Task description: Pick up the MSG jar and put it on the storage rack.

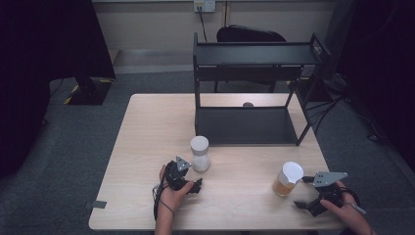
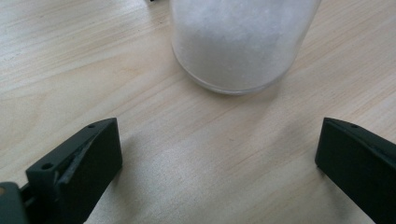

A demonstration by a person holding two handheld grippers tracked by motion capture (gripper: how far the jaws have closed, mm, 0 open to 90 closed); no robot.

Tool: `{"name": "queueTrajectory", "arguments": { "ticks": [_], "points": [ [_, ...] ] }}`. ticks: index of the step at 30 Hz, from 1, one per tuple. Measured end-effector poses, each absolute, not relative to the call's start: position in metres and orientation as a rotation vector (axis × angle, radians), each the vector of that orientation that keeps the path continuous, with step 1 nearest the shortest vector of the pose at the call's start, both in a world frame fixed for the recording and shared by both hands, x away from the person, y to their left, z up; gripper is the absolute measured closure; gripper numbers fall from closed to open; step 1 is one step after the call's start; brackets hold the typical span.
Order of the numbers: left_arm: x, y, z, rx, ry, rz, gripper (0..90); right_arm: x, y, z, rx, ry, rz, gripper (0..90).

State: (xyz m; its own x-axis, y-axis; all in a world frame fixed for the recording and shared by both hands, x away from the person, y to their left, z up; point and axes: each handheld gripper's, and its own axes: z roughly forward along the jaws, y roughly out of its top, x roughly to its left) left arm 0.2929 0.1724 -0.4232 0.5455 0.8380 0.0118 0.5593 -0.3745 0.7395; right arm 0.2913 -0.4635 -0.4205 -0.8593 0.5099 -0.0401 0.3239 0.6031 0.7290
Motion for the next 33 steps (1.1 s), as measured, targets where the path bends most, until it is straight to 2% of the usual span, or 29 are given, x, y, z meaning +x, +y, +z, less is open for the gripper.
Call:
{"name": "queueTrajectory", "arguments": {
  "ticks": [7, 9, 15, 33],
  "points": [
    [0.294, 0.175, -0.424, 2.078, 1.109, 0.498, 0.6, 0.291, -0.463, -0.421, 0.686, 2.587, 1.105, 0.0],
    [0.294, 0.179, -0.424, 2.046, 1.109, 0.486, 3.5, 0.291, -0.464, -0.421, 0.686, 2.586, 1.105, 0.0],
    [0.294, 0.183, -0.414, 1.981, 1.118, 0.483, 3.2, 0.291, -0.463, -0.421, 0.686, 2.586, 1.105, 0.0],
    [0.32, 0.18, -0.395, 1.891, 1.039, 0.464, 3.7, 0.291, -0.463, -0.421, 0.686, 2.586, 1.105, 0.0]
  ]
}}
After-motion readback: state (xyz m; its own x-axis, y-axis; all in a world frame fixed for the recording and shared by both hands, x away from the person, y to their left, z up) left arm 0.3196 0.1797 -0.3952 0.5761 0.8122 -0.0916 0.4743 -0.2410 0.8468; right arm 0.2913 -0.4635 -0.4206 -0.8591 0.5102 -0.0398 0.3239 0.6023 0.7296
